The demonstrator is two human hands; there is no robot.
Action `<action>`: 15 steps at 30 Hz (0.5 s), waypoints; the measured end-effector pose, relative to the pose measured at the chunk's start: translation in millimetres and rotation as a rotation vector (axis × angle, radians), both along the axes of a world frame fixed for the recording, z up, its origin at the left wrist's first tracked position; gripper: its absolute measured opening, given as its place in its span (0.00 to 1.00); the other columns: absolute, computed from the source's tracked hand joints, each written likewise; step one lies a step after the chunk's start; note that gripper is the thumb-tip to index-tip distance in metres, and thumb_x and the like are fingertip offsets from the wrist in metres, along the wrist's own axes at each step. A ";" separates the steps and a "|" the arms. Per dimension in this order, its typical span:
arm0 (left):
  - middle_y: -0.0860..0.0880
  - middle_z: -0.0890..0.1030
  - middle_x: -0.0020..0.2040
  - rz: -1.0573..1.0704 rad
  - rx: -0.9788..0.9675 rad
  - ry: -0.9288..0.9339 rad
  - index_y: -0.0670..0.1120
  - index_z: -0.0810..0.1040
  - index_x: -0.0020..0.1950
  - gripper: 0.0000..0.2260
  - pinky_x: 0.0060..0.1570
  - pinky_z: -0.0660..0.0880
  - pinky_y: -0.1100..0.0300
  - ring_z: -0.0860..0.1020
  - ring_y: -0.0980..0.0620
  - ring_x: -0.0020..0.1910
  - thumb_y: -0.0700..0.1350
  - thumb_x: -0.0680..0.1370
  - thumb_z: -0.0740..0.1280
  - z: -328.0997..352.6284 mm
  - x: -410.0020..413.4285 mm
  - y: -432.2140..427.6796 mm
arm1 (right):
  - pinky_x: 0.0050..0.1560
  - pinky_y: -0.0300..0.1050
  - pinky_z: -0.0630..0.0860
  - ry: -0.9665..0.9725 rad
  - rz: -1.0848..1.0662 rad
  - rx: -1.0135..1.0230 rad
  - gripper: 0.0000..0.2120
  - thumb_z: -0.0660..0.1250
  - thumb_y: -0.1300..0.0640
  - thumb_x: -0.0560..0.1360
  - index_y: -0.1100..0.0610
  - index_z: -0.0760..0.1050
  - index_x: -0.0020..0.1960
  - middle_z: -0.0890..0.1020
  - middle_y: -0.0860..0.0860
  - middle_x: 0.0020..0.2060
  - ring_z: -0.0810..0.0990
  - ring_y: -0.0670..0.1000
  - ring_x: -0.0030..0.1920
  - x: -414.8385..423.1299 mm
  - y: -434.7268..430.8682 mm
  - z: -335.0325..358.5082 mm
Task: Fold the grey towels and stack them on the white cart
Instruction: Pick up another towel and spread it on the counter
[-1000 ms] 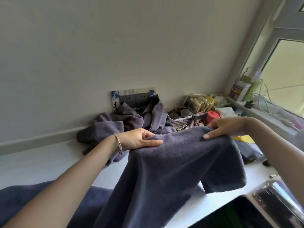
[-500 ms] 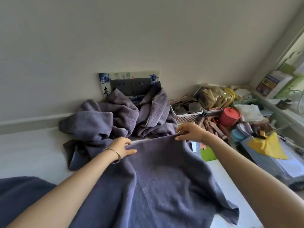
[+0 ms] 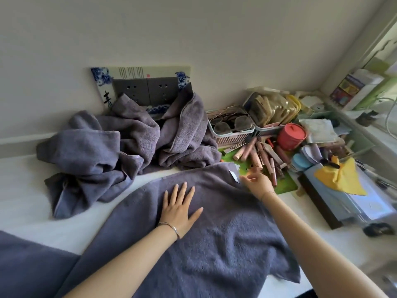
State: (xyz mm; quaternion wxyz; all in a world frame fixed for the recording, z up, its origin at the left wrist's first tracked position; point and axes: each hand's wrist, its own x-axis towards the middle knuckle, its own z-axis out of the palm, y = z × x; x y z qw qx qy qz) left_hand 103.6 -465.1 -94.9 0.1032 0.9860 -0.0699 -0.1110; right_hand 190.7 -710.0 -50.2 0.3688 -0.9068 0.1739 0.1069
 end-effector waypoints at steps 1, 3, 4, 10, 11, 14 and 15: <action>0.45 0.61 0.75 0.008 0.021 -0.019 0.49 0.57 0.75 0.39 0.70 0.50 0.42 0.60 0.42 0.73 0.69 0.74 0.32 -5.2 -4.6 -1.7 | 0.45 0.45 0.68 -0.007 0.000 0.008 0.18 0.69 0.49 0.74 0.66 0.79 0.44 0.80 0.61 0.39 0.75 0.55 0.42 -1.2 5.7 -3.0; 0.44 0.69 0.71 0.021 0.012 -0.055 0.49 0.62 0.73 0.32 0.67 0.52 0.42 0.64 0.42 0.70 0.66 0.78 0.39 -15.5 -9.4 -3.1 | 0.37 0.45 0.64 -0.017 0.024 -0.003 0.20 0.67 0.49 0.75 0.67 0.78 0.38 0.76 0.60 0.32 0.71 0.54 0.37 -5.2 15.1 -9.8; 0.44 0.70 0.71 0.017 0.018 -0.063 0.50 0.62 0.72 0.31 0.67 0.52 0.43 0.65 0.43 0.69 0.65 0.78 0.40 -17.7 -9.9 -2.6 | 0.34 0.45 0.62 -0.044 0.032 0.000 0.19 0.67 0.50 0.76 0.65 0.76 0.34 0.73 0.57 0.29 0.69 0.53 0.36 -7.0 18.5 -12.8; 0.46 0.67 0.72 -0.070 0.003 -0.073 0.51 0.60 0.74 0.29 0.67 0.53 0.45 0.63 0.45 0.71 0.63 0.79 0.40 -14.3 -8.0 -9.1 | 0.34 0.42 0.61 -0.432 -0.165 0.103 0.07 0.66 0.58 0.76 0.57 0.73 0.40 0.70 0.49 0.28 0.67 0.50 0.32 -11.0 -5.4 -1.3; 0.47 0.67 0.73 -0.085 0.004 -0.070 0.52 0.59 0.75 0.28 0.67 0.52 0.46 0.65 0.45 0.71 0.63 0.79 0.40 -14.8 -7.1 -13.5 | 0.36 0.43 0.61 -0.437 -0.167 0.058 0.07 0.67 0.57 0.76 0.57 0.74 0.40 0.71 0.50 0.28 0.68 0.51 0.33 -7.8 -14.0 2.2; 0.48 0.64 0.74 -0.090 0.004 -0.086 0.53 0.55 0.76 0.28 0.68 0.50 0.46 0.64 0.45 0.72 0.64 0.79 0.39 -13.5 2.4 -29.0 | 0.39 0.43 0.63 -0.338 -0.134 -0.075 0.08 0.68 0.53 0.75 0.57 0.78 0.41 0.76 0.54 0.34 0.72 0.53 0.37 4.4 -34.9 4.4; 0.49 0.59 0.76 -0.101 -0.003 -0.084 0.54 0.51 0.76 0.30 0.69 0.47 0.45 0.59 0.44 0.74 0.65 0.78 0.36 -12.6 5.7 -33.3 | 0.40 0.42 0.65 -0.296 -0.138 -0.077 0.09 0.68 0.53 0.75 0.58 0.80 0.43 0.78 0.55 0.36 0.73 0.53 0.38 6.0 -40.7 1.5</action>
